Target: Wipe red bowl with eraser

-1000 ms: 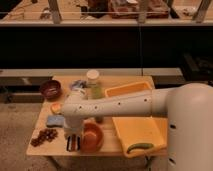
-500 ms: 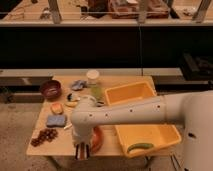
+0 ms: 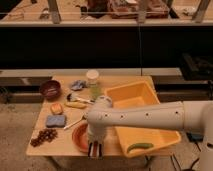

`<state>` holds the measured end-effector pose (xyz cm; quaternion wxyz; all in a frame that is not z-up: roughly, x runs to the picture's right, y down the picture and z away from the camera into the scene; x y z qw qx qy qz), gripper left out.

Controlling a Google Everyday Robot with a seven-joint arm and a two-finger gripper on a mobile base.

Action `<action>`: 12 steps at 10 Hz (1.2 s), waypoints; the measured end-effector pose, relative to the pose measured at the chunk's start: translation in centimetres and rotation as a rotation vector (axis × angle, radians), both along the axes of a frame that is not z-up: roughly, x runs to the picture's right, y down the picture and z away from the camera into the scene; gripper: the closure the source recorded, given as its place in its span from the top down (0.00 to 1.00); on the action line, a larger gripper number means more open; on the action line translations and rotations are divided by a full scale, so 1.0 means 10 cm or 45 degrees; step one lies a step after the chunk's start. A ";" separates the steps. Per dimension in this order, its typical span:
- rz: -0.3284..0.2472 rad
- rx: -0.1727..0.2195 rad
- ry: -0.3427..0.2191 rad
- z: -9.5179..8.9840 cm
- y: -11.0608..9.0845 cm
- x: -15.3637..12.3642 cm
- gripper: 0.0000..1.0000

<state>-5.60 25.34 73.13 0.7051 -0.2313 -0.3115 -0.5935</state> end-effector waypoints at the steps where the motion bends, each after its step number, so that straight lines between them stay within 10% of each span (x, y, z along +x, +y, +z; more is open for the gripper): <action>1: 0.008 -0.004 0.024 0.10 -0.11 0.03 0.00; 6: 0.019 0.021 0.012 0.33 -0.39 -0.28 0.00; 12: -0.044 0.090 -0.162 0.02 -0.45 -0.94 0.00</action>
